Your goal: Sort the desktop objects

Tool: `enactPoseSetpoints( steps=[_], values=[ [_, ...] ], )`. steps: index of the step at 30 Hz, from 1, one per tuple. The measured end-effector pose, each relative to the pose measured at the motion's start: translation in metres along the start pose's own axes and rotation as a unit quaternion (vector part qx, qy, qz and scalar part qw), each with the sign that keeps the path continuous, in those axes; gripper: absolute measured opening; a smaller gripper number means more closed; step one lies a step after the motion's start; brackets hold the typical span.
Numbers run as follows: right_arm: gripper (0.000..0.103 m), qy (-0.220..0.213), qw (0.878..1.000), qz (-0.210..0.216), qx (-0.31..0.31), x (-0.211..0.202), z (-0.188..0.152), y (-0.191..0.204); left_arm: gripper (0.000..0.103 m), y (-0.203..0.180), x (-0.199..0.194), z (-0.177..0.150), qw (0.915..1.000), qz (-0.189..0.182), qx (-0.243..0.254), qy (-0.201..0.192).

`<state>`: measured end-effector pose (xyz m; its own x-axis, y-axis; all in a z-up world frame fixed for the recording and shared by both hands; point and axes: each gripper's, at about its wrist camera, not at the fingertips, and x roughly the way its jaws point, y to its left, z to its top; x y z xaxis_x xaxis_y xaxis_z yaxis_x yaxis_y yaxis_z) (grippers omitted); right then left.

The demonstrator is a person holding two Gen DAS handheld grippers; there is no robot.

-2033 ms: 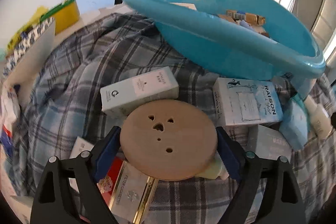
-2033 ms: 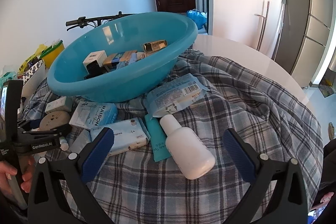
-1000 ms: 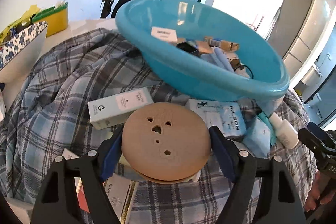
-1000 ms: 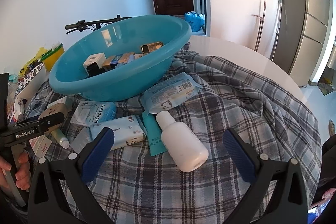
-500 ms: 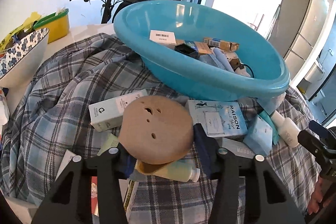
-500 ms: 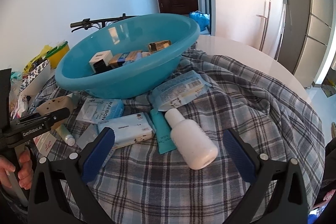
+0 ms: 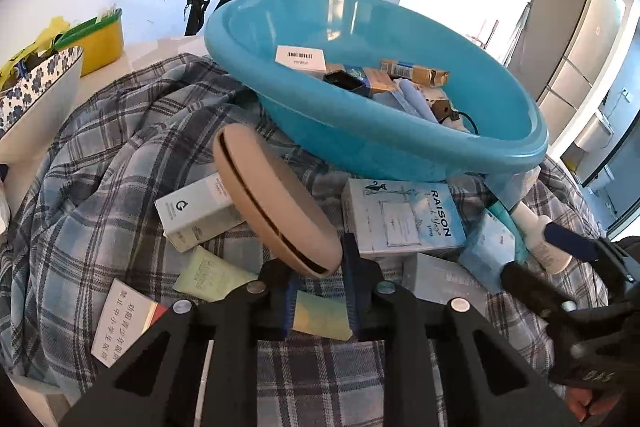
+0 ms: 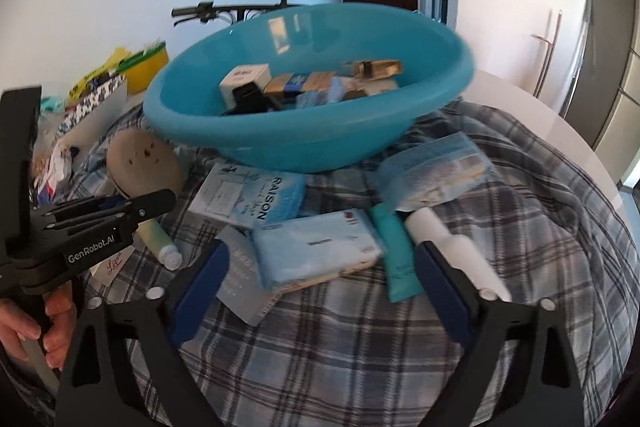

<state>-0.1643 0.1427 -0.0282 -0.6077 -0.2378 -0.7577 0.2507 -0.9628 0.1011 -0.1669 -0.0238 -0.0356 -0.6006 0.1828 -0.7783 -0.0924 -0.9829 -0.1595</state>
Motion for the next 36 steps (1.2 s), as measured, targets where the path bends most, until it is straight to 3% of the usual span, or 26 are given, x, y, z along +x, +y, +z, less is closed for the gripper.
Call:
enactPoseSetpoints(
  steps=[5, 7, 8, 9, 14, 16, 17, 18, 21, 28, 36],
  values=[
    [0.083, 0.012, 1.000, 0.005, -0.008, 0.012, -0.004, 0.010, 0.023, 0.000, -0.003, 0.001, 0.9999, -0.010, -0.005, -0.004],
    [0.082, 0.013, 1.000, 0.004, -0.010, 0.012, -0.006, 0.010, 0.043, 0.005, -0.001, 0.003, 0.9997, -0.014, -0.019, 0.004],
    [0.081, 0.012, 1.000, 0.003, -0.010, 0.011, -0.007, 0.010, 0.061, 0.007, -0.001, 0.004, 0.9996, -0.016, -0.023, 0.003],
    [0.079, 0.011, 1.000, 0.001, -0.009, 0.010, -0.007, 0.009, 0.066, 0.008, -0.002, 0.004, 0.9995, -0.018, -0.025, -0.001],
    [0.079, 0.003, 1.000, -0.014, -0.016, 0.004, -0.007, 0.006, 0.068, 0.011, -0.006, 0.007, 0.9992, -0.018, -0.035, -0.012],
    [0.079, -0.001, 1.000, -0.016, -0.018, 0.002, -0.007, 0.006, 0.061, 0.019, 0.000, 0.007, 0.9978, -0.030, -0.058, 0.006],
    [0.079, -0.002, 1.000, -0.017, -0.019, 0.001, -0.007, 0.005, 0.033, 0.023, 0.002, 0.007, 0.9967, -0.040, -0.069, 0.010],
    [0.079, -0.004, 1.000, -0.018, -0.021, 0.000, -0.007, 0.005, 0.012, 0.027, 0.003, 0.007, 0.9957, -0.046, -0.078, 0.014],
    [0.079, -0.007, 1.000, -0.019, -0.022, -0.002, -0.007, 0.005, 0.012, 0.029, 0.001, 0.007, 0.9948, -0.062, -0.081, 0.008],
    [0.079, -0.006, 1.000, -0.021, -0.020, -0.001, -0.008, 0.002, 0.012, 0.021, -0.005, 0.006, 0.9965, -0.053, -0.064, -0.008],
    [0.076, -0.002, 1.000, -0.010, -0.012, 0.004, -0.009, 0.001, 0.012, 0.012, -0.010, 0.003, 0.9991, 0.001, -0.031, -0.028]
  ],
)
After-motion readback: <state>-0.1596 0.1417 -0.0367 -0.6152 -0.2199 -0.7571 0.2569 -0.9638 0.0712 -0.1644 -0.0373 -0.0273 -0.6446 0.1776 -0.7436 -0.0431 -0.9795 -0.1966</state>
